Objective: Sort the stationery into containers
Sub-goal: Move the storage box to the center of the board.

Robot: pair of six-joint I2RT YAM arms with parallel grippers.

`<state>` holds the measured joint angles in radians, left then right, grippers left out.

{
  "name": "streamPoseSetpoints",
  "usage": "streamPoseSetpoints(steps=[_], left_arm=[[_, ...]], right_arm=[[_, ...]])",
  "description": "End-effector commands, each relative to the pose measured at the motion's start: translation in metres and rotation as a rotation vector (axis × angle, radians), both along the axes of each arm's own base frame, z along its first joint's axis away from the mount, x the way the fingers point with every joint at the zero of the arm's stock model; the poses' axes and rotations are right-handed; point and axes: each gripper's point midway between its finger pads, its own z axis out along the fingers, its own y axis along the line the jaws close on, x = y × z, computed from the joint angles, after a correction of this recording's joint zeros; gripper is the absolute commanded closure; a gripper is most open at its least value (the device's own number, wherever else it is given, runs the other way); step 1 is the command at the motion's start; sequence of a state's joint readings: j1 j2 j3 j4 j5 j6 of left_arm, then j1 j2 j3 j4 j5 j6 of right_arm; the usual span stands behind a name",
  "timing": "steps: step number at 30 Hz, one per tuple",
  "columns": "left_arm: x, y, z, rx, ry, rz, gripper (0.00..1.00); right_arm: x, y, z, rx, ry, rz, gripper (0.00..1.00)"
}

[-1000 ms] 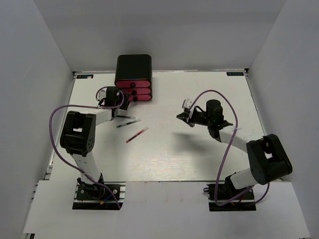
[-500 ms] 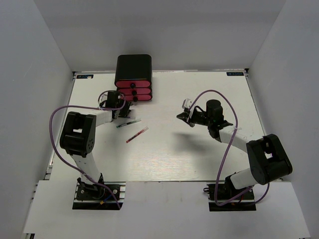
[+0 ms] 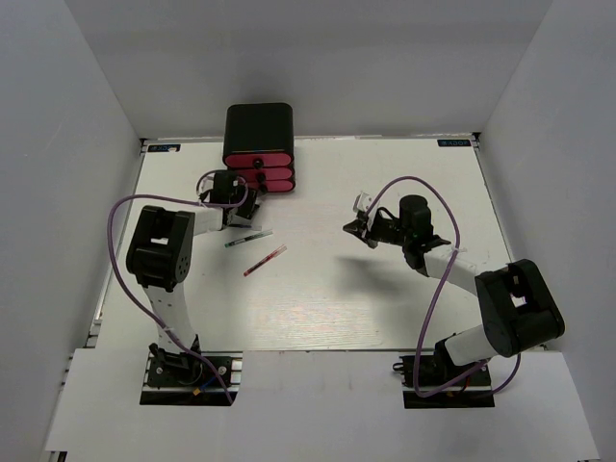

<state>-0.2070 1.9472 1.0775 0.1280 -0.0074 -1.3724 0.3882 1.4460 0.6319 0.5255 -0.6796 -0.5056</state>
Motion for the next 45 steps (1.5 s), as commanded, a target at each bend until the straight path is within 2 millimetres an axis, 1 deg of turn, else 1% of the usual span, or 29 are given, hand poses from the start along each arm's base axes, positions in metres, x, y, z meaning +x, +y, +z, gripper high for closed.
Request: streamPoseSetpoints(steps=[1,3,4,5,6,8,9,10,11,13,14,16,18,19,22,23,25,30,31,32,34,35,37,38,40,41,43,44,45], left_arm=[[0.02,-0.002,0.024,-0.008,-0.09,0.018,0.46],[0.019,-0.002,0.023,-0.009,-0.095,0.018,0.49],[0.022,-0.003,0.027,-0.013,-0.114,0.018,0.51],[0.019,-0.002,0.023,-0.012,-0.11,0.018,0.53],[0.014,-0.001,0.015,-0.008,-0.092,0.018,0.53],[0.011,0.0,0.023,-0.012,-0.11,0.018,0.54],[0.007,0.001,0.017,-0.01,-0.101,0.018,0.56],[0.005,-0.004,0.024,-0.024,-0.121,0.015,0.56],[0.001,-0.003,0.023,-0.024,-0.121,0.015,0.56],[-0.001,-0.003,0.02,-0.042,-0.12,0.028,0.56],[-0.002,-0.003,0.023,-0.044,-0.129,0.028,0.56],[-0.001,-0.003,0.025,-0.054,-0.138,0.033,0.54],[0.004,-0.004,0.033,-0.069,-0.17,0.038,0.52],[0.005,-0.004,0.032,-0.08,-0.172,0.045,0.5],[0.01,-0.006,0.041,-0.102,-0.219,0.051,0.49],[0.009,-0.005,0.04,-0.103,-0.22,0.051,0.48],[0.011,-0.006,0.045,-0.115,-0.238,0.055,0.46],[0.012,-0.008,0.034,-0.125,-0.225,0.053,0.44],[0.016,-0.009,0.041,-0.131,-0.247,0.052,0.44],[0.015,-0.009,0.035,-0.128,-0.235,0.053,0.44],[0.018,-0.009,0.035,-0.128,-0.236,0.053,0.43],[0.018,-0.009,0.03,-0.126,-0.228,0.053,0.43],[0.021,-0.01,0.036,-0.13,-0.245,0.052,0.43],[0.02,-0.011,0.031,-0.133,-0.235,0.045,0.43],[0.021,-0.012,0.034,-0.136,-0.245,0.044,0.43],[0.021,-0.011,0.028,-0.133,-0.235,0.045,0.43],[0.024,-0.012,0.034,-0.139,-0.26,0.044,0.43],[0.024,-0.01,0.029,-0.132,-0.253,0.052,0.43],[0.024,-0.01,0.029,-0.132,-0.253,0.052,0.43]], right_arm=[[0.003,-0.002,0.01,0.013,-0.049,-0.006,0.94],[0.004,-0.004,0.012,0.015,-0.053,-0.01,0.94],[0.004,-0.003,0.01,0.015,-0.049,-0.008,0.94],[0.004,-0.003,0.011,0.014,-0.053,-0.007,0.94],[0.004,-0.003,0.01,0.014,-0.049,-0.011,0.94],[0.006,-0.004,0.011,0.015,-0.051,-0.012,0.94],[0.006,-0.005,0.009,0.013,-0.047,-0.015,0.94],[0.005,-0.004,0.009,0.014,-0.047,-0.011,0.94],[0.006,-0.004,0.009,0.015,-0.048,-0.009,0.94],[0.005,-0.003,0.009,0.015,-0.047,-0.006,0.94],[0.007,-0.004,0.008,0.014,-0.045,-0.011,0.94],[0.007,-0.003,0.008,0.014,-0.042,-0.008,0.94],[0.007,-0.002,0.01,0.016,-0.051,-0.003,0.94],[0.007,-0.002,0.009,0.015,-0.048,-0.004,0.94],[0.007,-0.003,0.008,0.013,-0.046,-0.004,0.94],[0.007,-0.003,0.009,0.014,-0.046,-0.006,0.94],[0.007,-0.004,0.009,0.013,-0.051,-0.008,0.94],[0.006,-0.005,0.006,0.01,-0.045,-0.008,0.94],[0.007,-0.004,0.008,0.011,-0.049,-0.008,0.94],[0.007,-0.004,0.009,0.012,-0.051,-0.008,0.94],[0.007,-0.005,0.008,0.009,-0.051,-0.009,0.94],[0.007,-0.006,0.008,0.009,-0.048,-0.012,0.94],[0.007,-0.005,0.008,0.008,-0.051,-0.01,0.94],[0.007,-0.006,0.008,0.009,-0.049,-0.012,0.94],[0.008,-0.006,0.008,0.008,-0.05,-0.011,0.94],[0.008,-0.007,0.008,0.009,-0.051,-0.016,0.94],[0.008,-0.006,0.008,0.009,-0.049,-0.012,0.94],[0.008,-0.006,0.008,0.008,-0.051,-0.013,0.94],[0.009,-0.007,0.009,0.008,-0.053,-0.015,0.94]])
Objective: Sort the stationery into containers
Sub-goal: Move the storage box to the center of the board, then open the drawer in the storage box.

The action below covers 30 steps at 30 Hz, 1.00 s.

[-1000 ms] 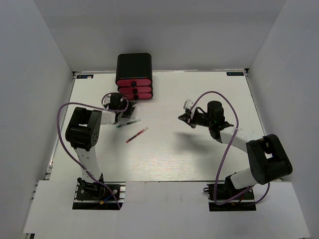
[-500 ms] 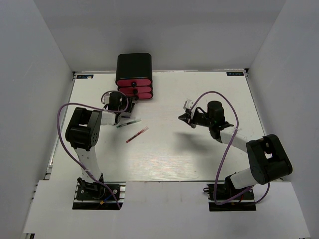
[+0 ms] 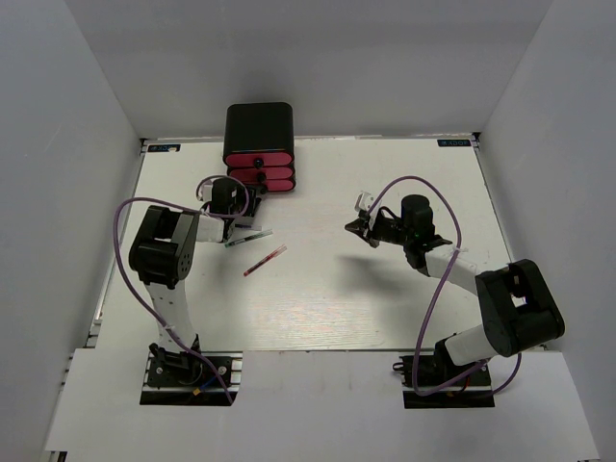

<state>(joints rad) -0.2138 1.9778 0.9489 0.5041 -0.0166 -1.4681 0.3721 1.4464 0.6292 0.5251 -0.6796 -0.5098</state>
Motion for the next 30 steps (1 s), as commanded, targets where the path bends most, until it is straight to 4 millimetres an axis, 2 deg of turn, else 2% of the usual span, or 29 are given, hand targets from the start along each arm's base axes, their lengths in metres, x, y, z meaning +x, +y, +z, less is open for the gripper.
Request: streamPoseSetpoints(steps=[1,3,7,11,15,16,21,23,27,30], left_arm=[[0.011,-0.005,0.013,-0.012,-0.057,0.0,0.43],[0.013,-0.006,0.017,-0.015,-0.066,0.0,0.43],[0.016,-0.005,0.011,-0.009,-0.058,0.008,0.43],[0.02,-0.005,0.011,-0.008,-0.055,0.008,0.46],[0.019,-0.005,0.006,-0.006,-0.046,0.008,0.57],[0.019,-0.005,0.006,-0.006,-0.046,0.008,0.57],[0.019,-0.005,0.001,-0.004,-0.037,0.008,0.71],[0.019,-0.005,0.001,-0.004,-0.037,0.008,0.73],[0.011,-0.003,0.003,-0.003,-0.033,0.008,0.76],[-0.004,-0.002,0.007,-0.006,-0.027,0.0,0.76]], right_arm=[[0.006,-0.002,0.009,0.009,-0.052,-0.003,0.94],[0.005,-0.002,0.008,0.008,-0.046,-0.002,0.94],[0.006,-0.003,0.006,0.005,-0.044,-0.003,0.94],[0.007,-0.003,0.008,0.005,-0.051,-0.002,0.94],[0.006,-0.003,0.006,0.005,-0.045,0.001,0.94],[0.005,-0.002,0.006,0.006,-0.044,0.003,0.94],[0.005,-0.002,0.006,0.007,-0.042,0.003,0.94],[0.005,-0.002,0.007,0.008,-0.043,0.003,0.94],[0.004,-0.001,0.007,0.009,-0.045,0.007,0.94],[0.005,-0.002,0.008,0.009,-0.049,0.005,0.94]])
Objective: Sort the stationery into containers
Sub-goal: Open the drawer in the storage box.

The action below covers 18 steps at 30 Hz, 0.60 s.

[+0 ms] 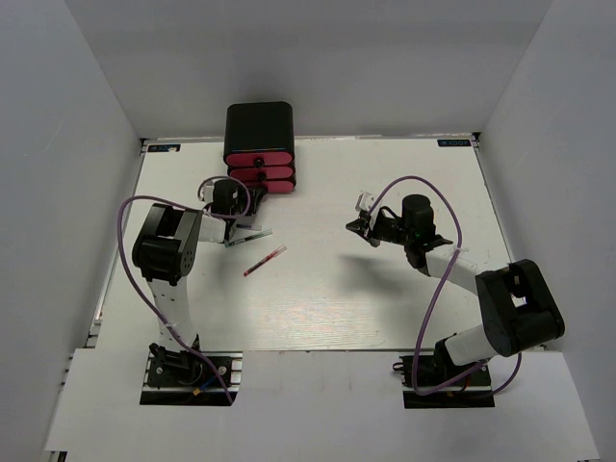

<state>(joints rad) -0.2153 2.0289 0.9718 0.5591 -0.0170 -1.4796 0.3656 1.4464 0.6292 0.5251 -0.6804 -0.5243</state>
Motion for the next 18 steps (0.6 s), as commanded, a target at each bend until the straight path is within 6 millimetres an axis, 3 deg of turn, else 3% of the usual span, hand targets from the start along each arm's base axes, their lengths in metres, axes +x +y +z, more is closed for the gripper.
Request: streamPoseSetpoints(steps=[1,9,15,16,18], left_arm=[[-0.018,0.002,0.012,0.01,-0.002,-0.004,0.76],[-0.056,0.004,0.005,0.024,0.039,-0.026,0.76],[-0.063,0.004,0.007,0.02,0.043,-0.034,0.75],[-0.066,0.005,0.004,0.022,0.052,-0.034,0.73],[-0.07,0.001,0.001,0.02,0.066,-0.066,0.56]], right_arm=[[0.003,0.001,0.008,0.015,-0.035,0.008,0.94],[0.001,0.002,0.008,0.019,-0.036,0.02,0.94],[0.002,0.003,0.01,0.021,-0.036,0.022,0.94],[0.001,0.004,0.011,0.022,-0.039,0.027,0.94],[0.0,0.004,0.01,0.016,-0.039,0.032,0.92]])
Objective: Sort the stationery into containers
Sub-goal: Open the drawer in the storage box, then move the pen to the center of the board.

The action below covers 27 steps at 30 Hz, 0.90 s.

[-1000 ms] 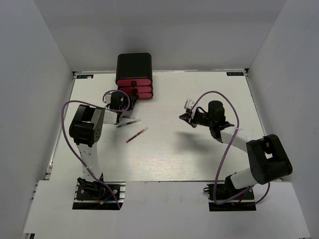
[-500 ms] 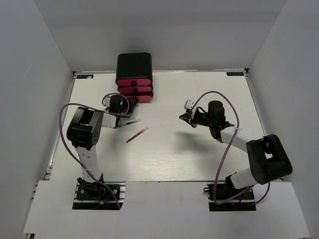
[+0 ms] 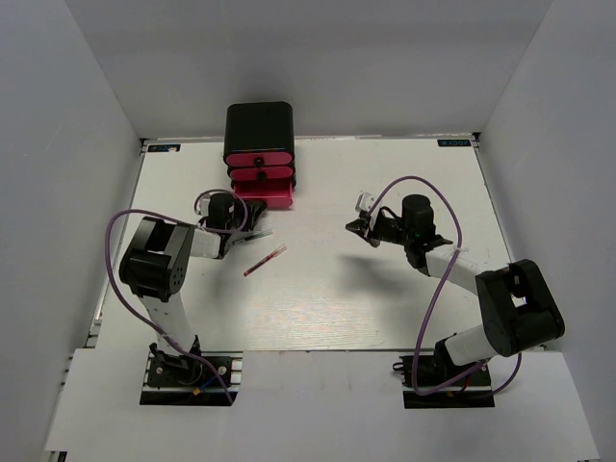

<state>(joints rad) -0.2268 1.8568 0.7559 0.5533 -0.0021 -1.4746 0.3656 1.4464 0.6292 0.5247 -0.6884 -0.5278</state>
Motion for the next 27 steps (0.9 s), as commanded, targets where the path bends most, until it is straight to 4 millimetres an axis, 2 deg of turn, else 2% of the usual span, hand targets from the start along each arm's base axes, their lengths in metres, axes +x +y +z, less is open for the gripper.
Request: streamPoseSetpoints(steps=[1,2,6,7,9,10,11,13,14,15,16,18,19,20,21,22,23,24,25,26,27], left_arm=[[-0.011,-0.004,0.004,0.011,0.019,-0.039,0.51],[-0.012,-0.006,0.006,0.017,0.027,-0.054,0.45],[-0.017,-0.006,0.012,0.037,0.042,-0.074,0.37],[-0.017,-0.006,0.021,0.043,0.025,-0.08,0.37],[-0.024,-0.004,0.02,0.058,0.052,-0.086,0.35],[-0.022,-0.004,0.032,0.07,0.026,-0.095,0.35],[-0.025,-0.004,0.034,0.08,0.028,-0.101,0.35],[-0.032,-0.002,0.035,0.108,0.044,-0.116,0.35],[-0.034,-0.003,0.048,0.109,0.021,-0.128,0.35],[-0.04,-0.001,0.048,0.122,0.038,-0.136,0.35],[-0.043,0.0,0.051,0.151,0.032,-0.153,0.35],[-0.057,0.002,0.059,0.188,0.044,-0.187,0.36],[-0.063,0.004,0.06,0.214,0.052,-0.204,0.39],[-0.07,0.007,0.059,0.268,0.055,-0.239,0.42],[-0.083,0.013,0.051,0.309,0.108,-0.256,0.46],[-0.09,0.018,0.056,0.343,0.107,-0.261,0.57],[-0.101,0.023,0.05,0.385,0.134,-0.28,0.63],[-0.118,0.032,0.035,0.406,0.208,-0.283,0.7],[-0.126,0.038,0.032,0.406,0.232,-0.277,0.75],[-0.139,0.043,0.028,0.423,0.245,-0.274,0.82],[-0.147,0.045,0.025,0.424,0.258,-0.277,0.82]], right_arm=[[0.0,0.003,0.01,0.015,-0.036,0.027,0.9],[-0.001,0.004,0.008,0.01,-0.039,0.036,0.86],[-0.007,0.004,0.006,-0.002,-0.04,0.068,0.79],[-0.007,0.004,0.005,-0.013,-0.053,0.079,0.77],[-0.018,0.009,0.001,-0.029,-0.065,0.15,0.73],[-0.022,0.01,-0.001,-0.027,-0.061,0.177,0.73],[-0.03,0.012,-0.005,-0.027,-0.039,0.214,0.72],[-0.038,0.017,-0.006,-0.047,-0.086,0.297,0.72],[-0.045,0.019,-0.01,-0.049,-0.066,0.332,0.72],[-0.05,0.023,-0.01,-0.066,-0.124,0.401,0.72],[-0.058,0.024,-0.021,-0.081,-0.089,0.435,0.74],[-0.057,0.032,-0.017,-0.099,-0.159,0.518,0.75],[-0.06,0.039,-0.014,-0.106,-0.189,0.568,0.77],[-0.064,0.043,-0.027,-0.11,-0.145,0.601,0.79],[-0.066,0.047,-0.026,-0.124,-0.14,0.636,0.79],[-0.064,0.062,-0.033,-0.132,-0.155,0.692,0.81],[-0.064,0.067,-0.035,-0.136,-0.154,0.718,0.81],[-0.073,0.073,-0.039,-0.147,-0.123,0.759,0.81],[-0.058,0.087,-0.019,-0.153,-0.22,0.802,0.8],[-0.066,0.1,-0.042,-0.165,-0.166,0.854,0.77],[-0.06,0.108,-0.034,-0.176,-0.166,0.874,0.75]])
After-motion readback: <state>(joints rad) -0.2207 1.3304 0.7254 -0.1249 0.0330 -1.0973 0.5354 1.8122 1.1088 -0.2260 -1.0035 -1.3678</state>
